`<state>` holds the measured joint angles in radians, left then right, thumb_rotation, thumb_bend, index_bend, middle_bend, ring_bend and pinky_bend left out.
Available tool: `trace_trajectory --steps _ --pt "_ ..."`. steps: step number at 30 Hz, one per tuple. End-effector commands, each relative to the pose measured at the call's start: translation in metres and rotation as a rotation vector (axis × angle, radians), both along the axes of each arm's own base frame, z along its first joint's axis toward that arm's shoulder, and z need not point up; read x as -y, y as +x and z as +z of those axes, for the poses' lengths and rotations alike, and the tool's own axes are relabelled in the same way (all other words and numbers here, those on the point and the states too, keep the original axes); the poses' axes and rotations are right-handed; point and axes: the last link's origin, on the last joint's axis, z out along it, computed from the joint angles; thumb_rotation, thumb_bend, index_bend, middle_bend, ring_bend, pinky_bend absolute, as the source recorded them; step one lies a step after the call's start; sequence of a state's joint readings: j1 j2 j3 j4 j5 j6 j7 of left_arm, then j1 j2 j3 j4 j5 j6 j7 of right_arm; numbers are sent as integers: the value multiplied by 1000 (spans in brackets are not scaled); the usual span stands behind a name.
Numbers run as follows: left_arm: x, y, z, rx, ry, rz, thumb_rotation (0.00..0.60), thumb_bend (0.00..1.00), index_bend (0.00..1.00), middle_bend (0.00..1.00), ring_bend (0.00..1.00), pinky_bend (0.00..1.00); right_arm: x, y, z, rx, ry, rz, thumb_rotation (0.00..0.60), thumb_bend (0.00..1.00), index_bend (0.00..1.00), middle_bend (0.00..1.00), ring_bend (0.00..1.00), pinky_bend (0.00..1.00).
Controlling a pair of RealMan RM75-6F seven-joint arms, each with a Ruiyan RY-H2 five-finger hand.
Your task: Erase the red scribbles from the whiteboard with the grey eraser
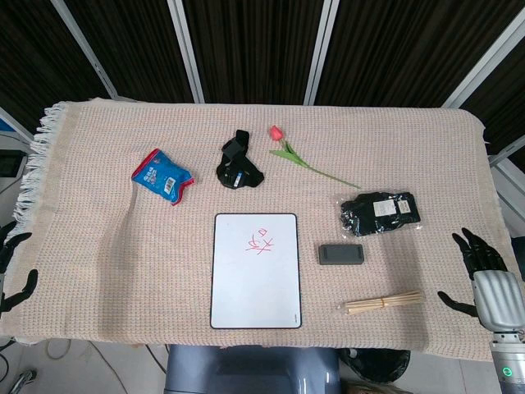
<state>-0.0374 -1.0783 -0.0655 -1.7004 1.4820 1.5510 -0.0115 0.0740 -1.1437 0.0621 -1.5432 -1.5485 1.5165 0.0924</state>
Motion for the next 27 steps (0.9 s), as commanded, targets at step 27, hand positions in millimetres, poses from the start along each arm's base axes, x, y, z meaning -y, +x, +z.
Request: trace_trajectory --steps 27 --pt "-6 -2 -2 -9 -17 15 600 385 193 37 0 12 105 76 -70 -52 403 5 600 163 110 167 201 164"
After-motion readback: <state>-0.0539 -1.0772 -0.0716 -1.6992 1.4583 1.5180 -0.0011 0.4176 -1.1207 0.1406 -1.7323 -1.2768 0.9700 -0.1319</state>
